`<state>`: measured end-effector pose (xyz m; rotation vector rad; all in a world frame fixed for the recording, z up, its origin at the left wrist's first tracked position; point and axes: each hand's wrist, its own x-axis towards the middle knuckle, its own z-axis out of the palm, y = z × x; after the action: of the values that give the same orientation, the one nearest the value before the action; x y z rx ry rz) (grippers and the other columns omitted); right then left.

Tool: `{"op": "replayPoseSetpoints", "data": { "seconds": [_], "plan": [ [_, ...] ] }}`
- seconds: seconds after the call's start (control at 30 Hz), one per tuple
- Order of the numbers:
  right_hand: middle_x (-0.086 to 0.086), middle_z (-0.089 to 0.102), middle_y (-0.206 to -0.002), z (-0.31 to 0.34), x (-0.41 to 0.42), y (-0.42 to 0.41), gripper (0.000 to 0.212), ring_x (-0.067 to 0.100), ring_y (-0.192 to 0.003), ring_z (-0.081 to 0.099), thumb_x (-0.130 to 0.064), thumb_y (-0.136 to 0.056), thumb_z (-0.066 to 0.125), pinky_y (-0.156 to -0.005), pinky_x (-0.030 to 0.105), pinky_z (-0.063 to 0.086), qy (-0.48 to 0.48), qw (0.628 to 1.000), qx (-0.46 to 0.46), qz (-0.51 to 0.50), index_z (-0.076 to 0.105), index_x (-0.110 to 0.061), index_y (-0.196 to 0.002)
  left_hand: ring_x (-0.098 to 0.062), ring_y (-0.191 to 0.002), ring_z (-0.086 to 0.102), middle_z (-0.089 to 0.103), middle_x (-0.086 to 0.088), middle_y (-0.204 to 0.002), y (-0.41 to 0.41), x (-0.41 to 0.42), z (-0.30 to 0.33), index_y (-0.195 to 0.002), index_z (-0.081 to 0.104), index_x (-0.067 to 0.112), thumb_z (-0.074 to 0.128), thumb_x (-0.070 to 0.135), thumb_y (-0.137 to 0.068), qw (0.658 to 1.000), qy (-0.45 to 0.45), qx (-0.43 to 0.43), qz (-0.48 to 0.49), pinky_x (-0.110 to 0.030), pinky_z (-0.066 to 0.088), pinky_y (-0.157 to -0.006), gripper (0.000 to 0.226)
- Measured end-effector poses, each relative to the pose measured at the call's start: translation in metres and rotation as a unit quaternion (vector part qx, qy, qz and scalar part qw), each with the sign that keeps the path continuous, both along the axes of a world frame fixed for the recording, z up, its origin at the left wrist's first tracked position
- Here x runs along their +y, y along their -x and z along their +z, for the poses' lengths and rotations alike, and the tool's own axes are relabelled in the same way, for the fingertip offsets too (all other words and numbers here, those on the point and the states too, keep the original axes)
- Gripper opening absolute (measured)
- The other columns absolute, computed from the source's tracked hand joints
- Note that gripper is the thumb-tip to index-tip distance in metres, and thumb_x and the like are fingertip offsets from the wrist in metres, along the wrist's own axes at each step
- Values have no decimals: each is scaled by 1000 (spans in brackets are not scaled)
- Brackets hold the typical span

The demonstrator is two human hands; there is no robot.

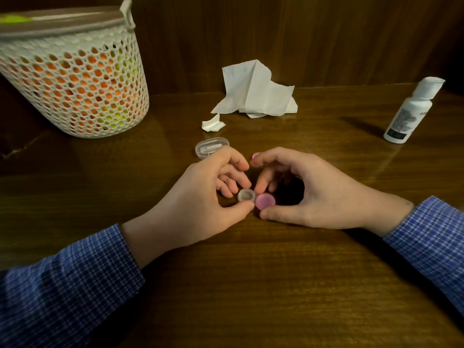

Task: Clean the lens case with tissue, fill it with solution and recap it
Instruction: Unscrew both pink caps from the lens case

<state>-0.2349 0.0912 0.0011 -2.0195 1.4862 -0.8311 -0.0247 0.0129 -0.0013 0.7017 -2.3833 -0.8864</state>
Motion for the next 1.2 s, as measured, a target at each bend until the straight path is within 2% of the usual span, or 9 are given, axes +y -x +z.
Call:
{"op": "replayPoseSetpoints", "data": {
  "seconds": [0.17,0.27,0.33,0.4,0.47,0.63,0.87,1.07,1.2],
  "plan": [
    [-11,74,-103,0,0,2,64,11,-100,70,-25,-82,84,-91,30,56,1,1000,-10,5,53,-23,-138,-12,-86,71,74,8,-93,0,-1,1,-122,59,16,86,18,-77,1000,-1,6,-4,-26,59,-71,52],
    [-11,73,-102,-1,-1,2,61,9,-98,69,-32,-82,82,-88,27,56,8,1000,9,-4,56,-23,-136,-11,-86,71,74,9,-92,0,0,1,-123,59,16,86,19,-78,1000,5,6,1,-27,59,-72,53],
    [-13,71,-96,1,-1,2,51,7,-92,68,-44,-80,79,-78,20,55,20,999,42,-20,65,-25,-125,-11,-85,71,74,9,-92,1,2,1,-123,59,15,86,19,-78,1000,14,7,6,-28,60,-72,53],
    [-16,69,-89,2,-1,0,39,5,-86,66,-56,-77,75,-69,14,50,32,995,85,-34,74,-29,-104,-10,-84,71,74,10,-91,1,4,1,-123,59,14,85,20,-78,1000,26,6,15,-30,60,-72,53],
    [-16,68,-84,2,-2,-1,33,5,-83,65,-61,-75,73,-64,16,50,32,994,97,-39,75,-33,-91,-8,-84,71,74,10,-91,1,5,1,-123,59,14,86,22,-77,999,30,6,27,-30,60,-72,53],
    [-13,70,-77,0,-1,1,28,7,-73,65,-55,-74,76,-58,17,48,28,997,60,-34,78,-31,-88,-7,-81,71,75,12,-89,2,7,3,-120,60,19,88,27,-74,999,15,0,47,-27,60,-71,54],
    [-8,71,-76,3,-5,3,22,13,-69,65,-43,-78,82,-58,14,46,19,999,51,-2,81,-23,-89,-8,-77,73,76,10,-87,1,6,5,-119,61,16,89,26,-73,999,-8,-11,50,-31,62,-71,55],
    [-2,71,-75,4,-9,5,20,17,-69,66,-36,-79,84,-68,9,45,22,999,42,26,81,-19,-89,-8,-77,73,76,10,-87,1,6,7,-123,58,17,88,27,-72,999,-10,-15,42,-31,62,-72,60],
    [1,70,-74,5,-11,7,19,17,-69,67,-31,-80,84,-78,-1,40,21,998,35,47,80,-15,-89,-11,-77,73,75,8,-87,1,7,7,-123,59,13,88,23,-73,999,-6,-16,35,-34,62,-71,58]
  ]
}}
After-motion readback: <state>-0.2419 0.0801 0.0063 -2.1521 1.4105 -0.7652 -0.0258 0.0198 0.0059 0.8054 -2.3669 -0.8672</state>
